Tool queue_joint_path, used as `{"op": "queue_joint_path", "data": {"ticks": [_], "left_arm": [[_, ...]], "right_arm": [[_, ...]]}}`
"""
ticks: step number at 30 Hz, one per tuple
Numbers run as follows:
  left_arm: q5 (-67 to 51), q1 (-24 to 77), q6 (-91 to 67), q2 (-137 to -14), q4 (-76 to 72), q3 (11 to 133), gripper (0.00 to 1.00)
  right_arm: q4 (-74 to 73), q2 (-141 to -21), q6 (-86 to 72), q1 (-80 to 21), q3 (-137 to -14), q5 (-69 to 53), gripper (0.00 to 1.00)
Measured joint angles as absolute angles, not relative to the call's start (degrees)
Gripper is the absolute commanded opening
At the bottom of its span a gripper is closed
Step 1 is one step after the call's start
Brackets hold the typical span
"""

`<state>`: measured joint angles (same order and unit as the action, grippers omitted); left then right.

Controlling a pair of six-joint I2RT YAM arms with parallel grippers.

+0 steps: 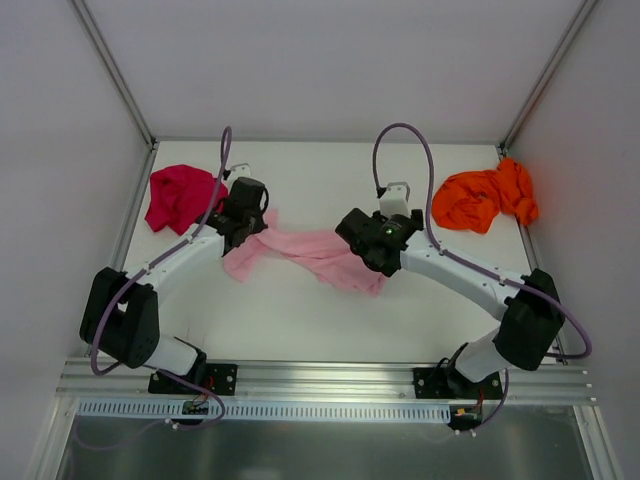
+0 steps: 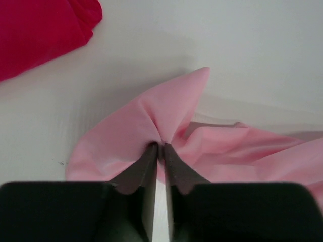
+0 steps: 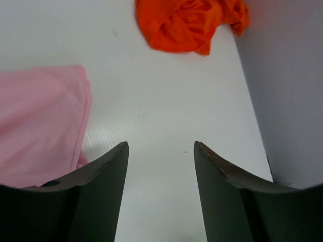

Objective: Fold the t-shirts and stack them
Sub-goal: Flatten out the tshirt

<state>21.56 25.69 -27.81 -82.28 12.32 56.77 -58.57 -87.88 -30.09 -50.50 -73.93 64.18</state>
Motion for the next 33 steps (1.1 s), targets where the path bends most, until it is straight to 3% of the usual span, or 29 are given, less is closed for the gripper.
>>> {"op": "queue_joint_path", "data": {"ticks": [1,4,5,11,16,33], "left_arm": [[21.6,25.8,-27.5,-82.8,12.3,56.8,0.56],[21.6,26.7,-27.2,-83.7,12.3,56.8,0.67],[21.6,27.1,-27.1,-83.7,12.3,56.8,0.80],[22.2,27.5,-27.4,-83.1,11.4,56.6,0.84],[25.0,29.8,-27.7,-80.7,11.6,56.3,0.91],[31.8,37.5,-30.7,-79.5,13.0,53.4,0.99]], "right_arm": [[-56.5,-86.9,-28.3,-50.5,-72.3,62.0,0.56],[-48.5,-82.1,-22.6,-50.5,-67.0,53.4,0.54],[-45.9,-79.9,-21.0,-50.6,-65.0,50.3,0.54],[-36.7,-74.0,-17.3,-51.6,-59.2,40.6,0.53],[-31.8,-75.0,-16.1,-52.6,-55.9,35.1,0.54],[-21.3,-78.1,-15.6,-54.6,-49.1,22.7,0.55]]}}
